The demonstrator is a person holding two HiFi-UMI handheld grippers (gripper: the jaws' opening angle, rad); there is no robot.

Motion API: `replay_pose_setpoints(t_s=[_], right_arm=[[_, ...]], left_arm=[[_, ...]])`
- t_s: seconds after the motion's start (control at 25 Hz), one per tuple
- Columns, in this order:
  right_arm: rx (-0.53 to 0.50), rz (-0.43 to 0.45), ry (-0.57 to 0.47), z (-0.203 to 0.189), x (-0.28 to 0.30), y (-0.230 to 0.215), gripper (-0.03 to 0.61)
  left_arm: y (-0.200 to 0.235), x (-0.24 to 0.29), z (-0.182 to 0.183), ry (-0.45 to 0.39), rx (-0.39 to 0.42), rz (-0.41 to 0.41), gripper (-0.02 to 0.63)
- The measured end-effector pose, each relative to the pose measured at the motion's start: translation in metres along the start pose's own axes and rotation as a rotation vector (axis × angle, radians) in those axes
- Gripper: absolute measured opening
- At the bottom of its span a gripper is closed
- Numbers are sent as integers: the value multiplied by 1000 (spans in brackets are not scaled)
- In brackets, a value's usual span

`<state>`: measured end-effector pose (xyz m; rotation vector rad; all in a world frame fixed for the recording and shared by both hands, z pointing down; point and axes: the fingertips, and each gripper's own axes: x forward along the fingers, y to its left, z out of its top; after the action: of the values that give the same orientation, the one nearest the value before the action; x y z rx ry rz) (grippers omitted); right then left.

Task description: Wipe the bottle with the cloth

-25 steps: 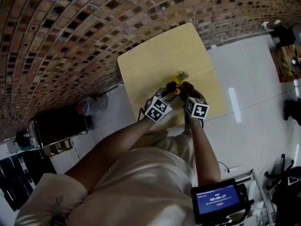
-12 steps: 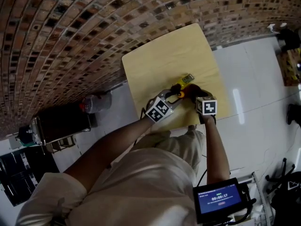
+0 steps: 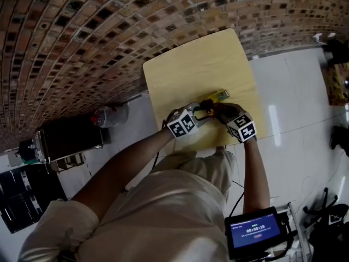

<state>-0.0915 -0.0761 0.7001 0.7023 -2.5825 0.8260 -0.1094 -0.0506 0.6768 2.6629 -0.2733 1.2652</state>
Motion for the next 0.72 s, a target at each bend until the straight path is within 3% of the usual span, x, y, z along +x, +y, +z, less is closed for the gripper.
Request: replay_pose_setpoints(t_s=[0.12, 0.4, 0.48, 0.64, 0.72], right_arm=[[15, -11, 10, -2, 8, -15, 80], [-7, -2, 200, -26, 39, -38, 77], [-58, -24, 284, -35, 48, -44, 75], [-226, -108, 418, -54, 62, -53, 77], [-109, -175, 345, -54, 52, -62, 78]], left_arm=[[1, 0, 1, 8, 25, -12, 149], [0, -1, -1, 34, 79, -41, 149], [1, -3, -1, 52, 77, -39, 150], [-1, 0, -3, 21, 18, -48, 152], [1, 0, -1, -3, -58, -26, 152]])
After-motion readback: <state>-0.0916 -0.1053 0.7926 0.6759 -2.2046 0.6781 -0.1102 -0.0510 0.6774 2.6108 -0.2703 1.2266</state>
